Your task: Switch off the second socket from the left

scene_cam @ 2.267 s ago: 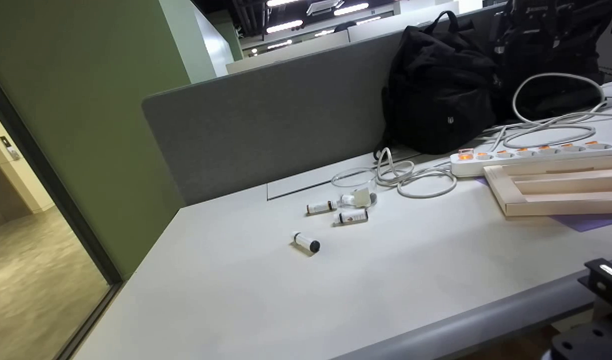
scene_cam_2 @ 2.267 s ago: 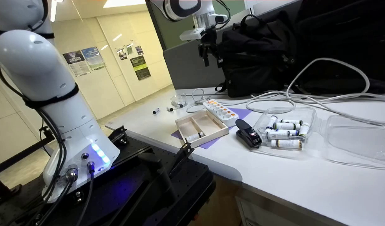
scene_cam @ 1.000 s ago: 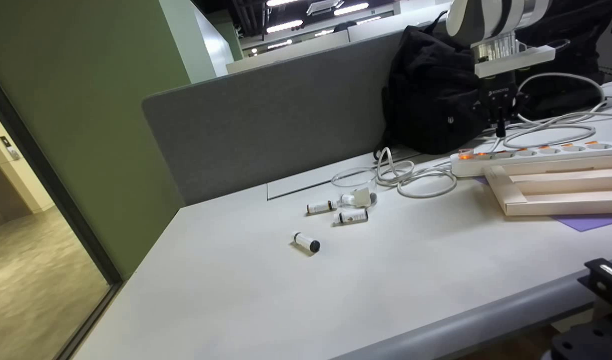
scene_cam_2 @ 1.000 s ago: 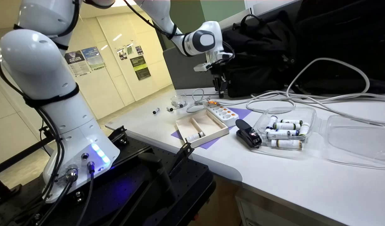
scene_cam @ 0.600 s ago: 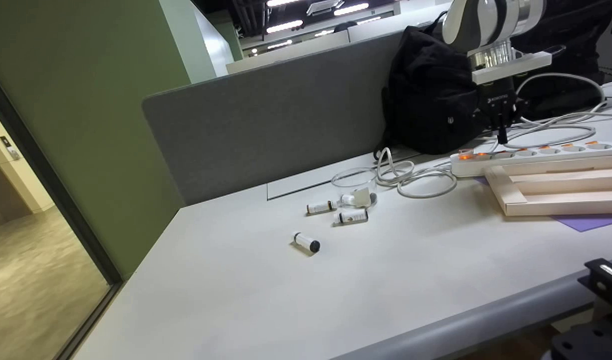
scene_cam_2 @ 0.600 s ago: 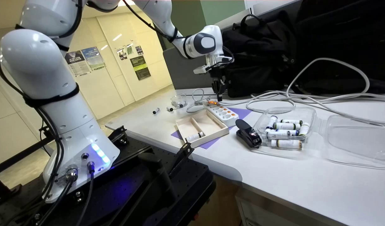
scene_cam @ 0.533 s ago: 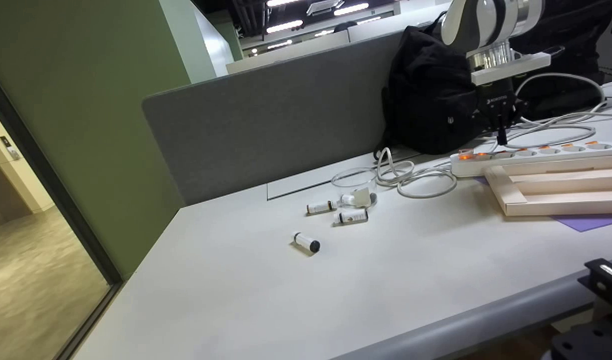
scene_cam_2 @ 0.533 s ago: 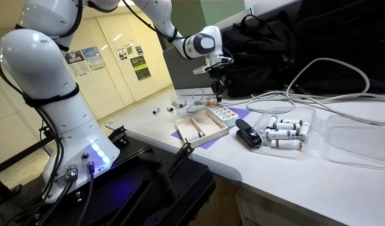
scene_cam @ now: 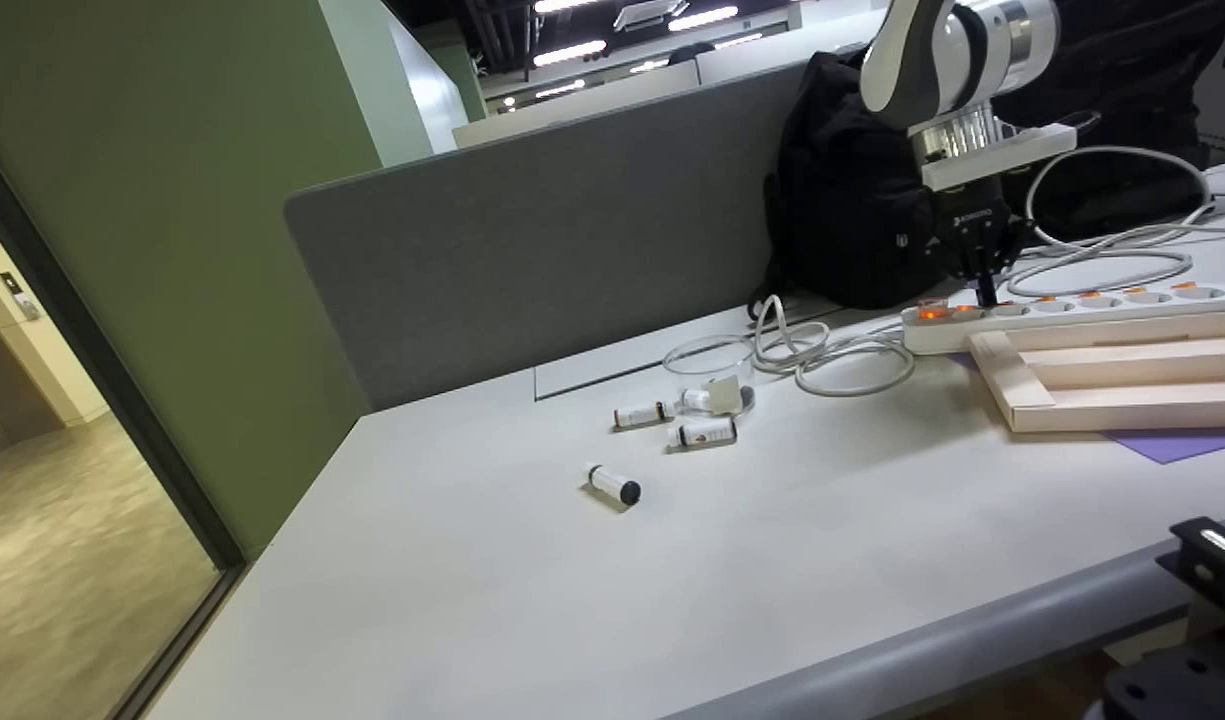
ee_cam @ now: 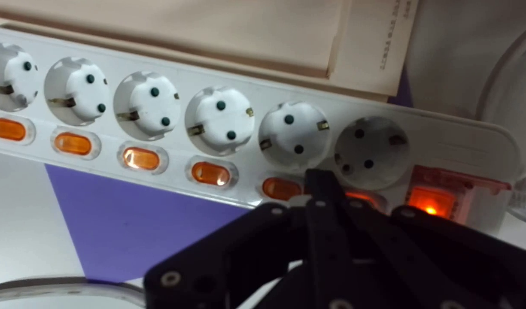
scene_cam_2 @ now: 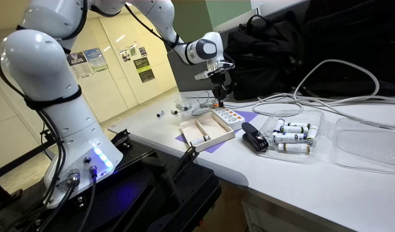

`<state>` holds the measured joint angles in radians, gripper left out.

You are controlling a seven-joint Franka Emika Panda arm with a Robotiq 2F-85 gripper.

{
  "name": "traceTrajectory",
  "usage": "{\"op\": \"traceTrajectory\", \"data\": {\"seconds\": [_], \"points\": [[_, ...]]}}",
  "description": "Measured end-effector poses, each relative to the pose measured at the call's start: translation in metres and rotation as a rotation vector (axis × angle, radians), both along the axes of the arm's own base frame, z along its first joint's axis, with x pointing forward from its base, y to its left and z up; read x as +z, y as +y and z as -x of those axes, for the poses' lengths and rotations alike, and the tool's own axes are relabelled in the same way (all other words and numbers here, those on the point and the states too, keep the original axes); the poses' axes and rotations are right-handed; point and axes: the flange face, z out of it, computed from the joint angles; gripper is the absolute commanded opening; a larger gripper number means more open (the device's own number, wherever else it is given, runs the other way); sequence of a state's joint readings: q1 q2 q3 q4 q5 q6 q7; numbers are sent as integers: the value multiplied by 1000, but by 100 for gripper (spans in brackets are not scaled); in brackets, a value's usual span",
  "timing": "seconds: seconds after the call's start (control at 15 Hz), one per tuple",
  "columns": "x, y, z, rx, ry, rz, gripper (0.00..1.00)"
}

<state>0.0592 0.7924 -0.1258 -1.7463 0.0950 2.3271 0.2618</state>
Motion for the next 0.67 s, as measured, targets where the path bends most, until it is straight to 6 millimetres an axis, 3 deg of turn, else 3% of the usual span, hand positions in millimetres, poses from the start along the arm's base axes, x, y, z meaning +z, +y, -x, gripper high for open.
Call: {"op": "traceTrajectory", "data": {"seconds": [0.67], "points": [[4,19,-12,31,-72,-3,0]]}}
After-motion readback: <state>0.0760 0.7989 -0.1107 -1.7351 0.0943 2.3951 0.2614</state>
